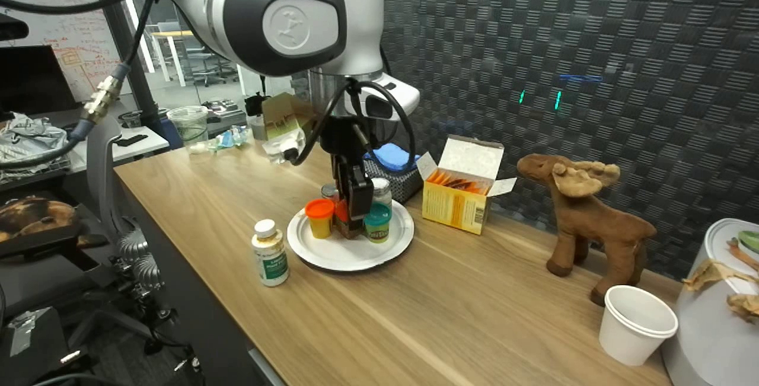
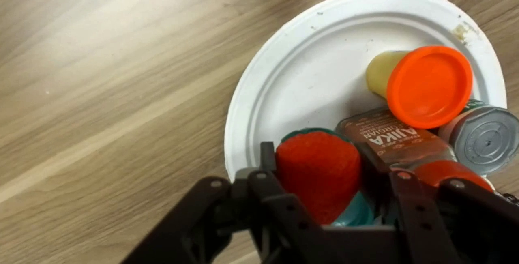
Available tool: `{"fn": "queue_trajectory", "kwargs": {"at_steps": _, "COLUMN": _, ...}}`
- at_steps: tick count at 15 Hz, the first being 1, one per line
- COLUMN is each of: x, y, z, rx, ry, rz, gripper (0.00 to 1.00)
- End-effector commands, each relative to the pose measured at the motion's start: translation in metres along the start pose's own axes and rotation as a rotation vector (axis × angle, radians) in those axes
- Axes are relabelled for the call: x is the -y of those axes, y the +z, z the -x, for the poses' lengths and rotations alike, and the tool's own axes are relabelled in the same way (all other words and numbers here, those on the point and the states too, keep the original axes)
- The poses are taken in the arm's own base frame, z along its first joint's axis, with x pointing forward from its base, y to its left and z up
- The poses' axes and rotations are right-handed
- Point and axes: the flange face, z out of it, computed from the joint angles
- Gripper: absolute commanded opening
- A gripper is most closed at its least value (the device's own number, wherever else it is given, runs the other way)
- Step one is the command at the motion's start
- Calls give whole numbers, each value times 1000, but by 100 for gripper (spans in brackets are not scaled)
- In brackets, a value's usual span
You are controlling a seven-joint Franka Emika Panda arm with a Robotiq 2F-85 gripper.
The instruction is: Place the bottles and the strawberry on the white plate
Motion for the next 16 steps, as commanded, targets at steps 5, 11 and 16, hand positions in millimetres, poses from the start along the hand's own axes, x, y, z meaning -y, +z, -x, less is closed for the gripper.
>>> {"fn": "queue_trajectory", "kwargs": {"at_steps": 5, "x": -7, "y": 2, "z": -7, "rx": -19, "ry": -53, "rz": -27, "gripper": 90}}
{"fn": "queue_trajectory", "kwargs": {"at_steps": 11, "x": -15, "y": -11, "z": -4, "rx": -69, "ry": -59, "rz": -35, "gripper": 100}}
{"fn": "queue_trajectory", "kwargs": {"at_steps": 16, "x": -19, "y": -41, "z": 15, "rx": -120, "ry": -52, "rz": -26, "gripper": 100}}
